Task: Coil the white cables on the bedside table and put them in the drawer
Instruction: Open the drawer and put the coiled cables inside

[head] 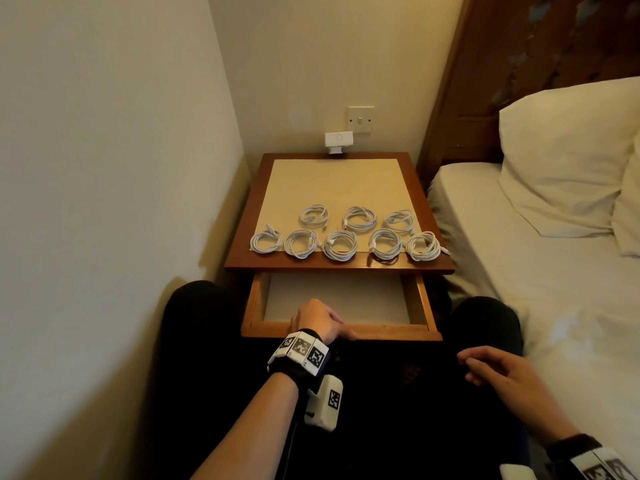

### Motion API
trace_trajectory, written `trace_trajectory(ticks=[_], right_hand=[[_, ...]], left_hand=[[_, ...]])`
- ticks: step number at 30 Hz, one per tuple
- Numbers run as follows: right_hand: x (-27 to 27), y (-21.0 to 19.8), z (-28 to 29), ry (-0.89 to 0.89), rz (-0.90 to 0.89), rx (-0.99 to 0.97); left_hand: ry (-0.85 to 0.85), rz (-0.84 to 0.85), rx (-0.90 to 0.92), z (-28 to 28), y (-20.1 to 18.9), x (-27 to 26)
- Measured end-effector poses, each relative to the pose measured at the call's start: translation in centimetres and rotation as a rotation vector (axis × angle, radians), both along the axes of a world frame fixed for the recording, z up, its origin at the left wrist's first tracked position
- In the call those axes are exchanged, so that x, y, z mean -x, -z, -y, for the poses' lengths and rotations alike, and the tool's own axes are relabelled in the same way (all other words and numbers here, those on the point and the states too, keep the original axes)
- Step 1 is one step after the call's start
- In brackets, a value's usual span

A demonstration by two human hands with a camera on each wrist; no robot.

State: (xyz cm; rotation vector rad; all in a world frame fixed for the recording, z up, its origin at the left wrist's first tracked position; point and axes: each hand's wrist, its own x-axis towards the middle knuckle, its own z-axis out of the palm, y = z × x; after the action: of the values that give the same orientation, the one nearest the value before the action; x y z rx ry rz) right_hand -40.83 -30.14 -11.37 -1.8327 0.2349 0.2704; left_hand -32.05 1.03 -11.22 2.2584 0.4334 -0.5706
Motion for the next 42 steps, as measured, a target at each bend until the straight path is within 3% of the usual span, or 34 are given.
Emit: trace_trajectory(ticks=[8,20,29,34,42], right_hand=[[0.1,-0.7,-0.4,0.013,-0.02,0.024],[-0.1,-0.6,-0.5,0.044,-0.059,0.02],[1.5,-3.2,0.4,0.116,-0.182,-0.003],[3.4,-4.9,0.3,0.164,-0.163,-0.102],[1.8,-4.3,-1.2,0.104,-0.184,0.169]], left_hand=[[-0.014,-0.014,0.04,-0.4,0.5,3.3],[0.007,0.03,0.006,-0.4,0.9,3.7],[-0.049,0.005,0.017,-0.1,-0.5,4.1],[-0.064,-0.044,0.009,0.3,0.6,6.0],[0.021,-0.006,0.075,-0.9,1.0,4.9]])
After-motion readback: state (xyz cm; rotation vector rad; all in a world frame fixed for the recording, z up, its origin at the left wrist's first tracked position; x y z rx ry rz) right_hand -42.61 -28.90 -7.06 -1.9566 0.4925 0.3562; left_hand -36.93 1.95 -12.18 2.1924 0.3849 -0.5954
